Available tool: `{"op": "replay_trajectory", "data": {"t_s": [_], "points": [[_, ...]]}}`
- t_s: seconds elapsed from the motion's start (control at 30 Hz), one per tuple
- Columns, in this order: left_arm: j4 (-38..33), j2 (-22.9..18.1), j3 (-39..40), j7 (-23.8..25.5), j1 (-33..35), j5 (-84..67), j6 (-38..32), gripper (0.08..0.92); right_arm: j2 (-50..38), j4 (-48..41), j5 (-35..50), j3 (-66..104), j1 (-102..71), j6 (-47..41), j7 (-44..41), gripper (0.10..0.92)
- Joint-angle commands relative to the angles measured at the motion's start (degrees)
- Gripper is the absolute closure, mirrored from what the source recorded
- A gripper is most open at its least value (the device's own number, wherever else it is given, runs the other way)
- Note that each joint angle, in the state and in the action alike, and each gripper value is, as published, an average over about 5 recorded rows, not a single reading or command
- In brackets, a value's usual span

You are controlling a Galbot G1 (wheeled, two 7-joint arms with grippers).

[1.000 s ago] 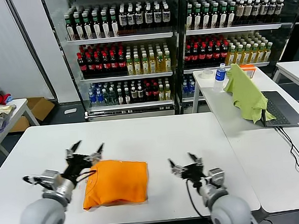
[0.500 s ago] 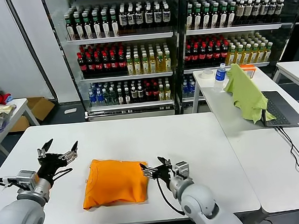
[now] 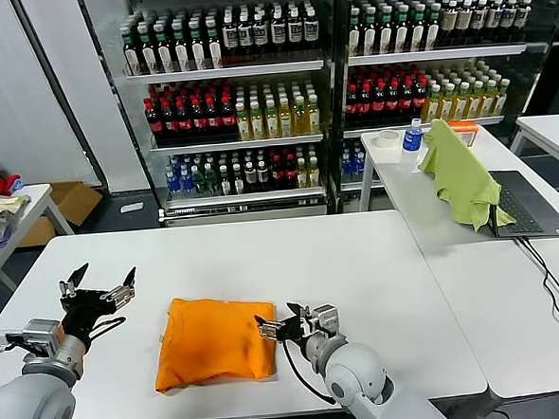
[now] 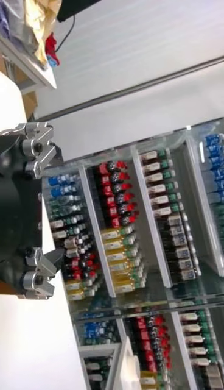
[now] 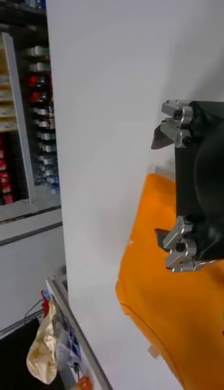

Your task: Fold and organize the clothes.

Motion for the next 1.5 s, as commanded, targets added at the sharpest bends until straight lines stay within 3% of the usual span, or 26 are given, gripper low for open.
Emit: {"op": "replay_trajectory", "data": {"t_s": [0.03, 0.33, 0.73, 1.17, 1.5], "points": [[0.41, -0.02, -0.03, 0.03, 0.1, 0.38, 0.36, 0.177, -0.71, 0.88, 3.7, -1.21, -1.49, 0.02, 2.14, 0.203], [0.65, -0.32, 0.91, 0.01, 0.49, 0.61, 0.4, 0.177, -0.3, 1.73, 13.26, -1.55, -1.0, 0.0, 6.95, 0.224], [0.84, -0.25, 1.06, -0.15, 0.57, 0.61, 0.54, 0.177, 0.74, 0.36, 15.23, -1.71, -0.62, 0.02, 8.53, 0.553], [1.07, -0.31, 0.94, -0.33, 0.66, 0.64, 0.56, 0.177, 1.13, 1.03, 11.48, -0.68, -0.49, 0.17, 6.21, 0.908], [1.0, -0.05, 0.81, -0.42, 0.61, 0.62, 0.6, 0.177, 0.01, 3.22, 11.51, 5.43, 0.67, 0.18, 5.48, 0.919]]}}
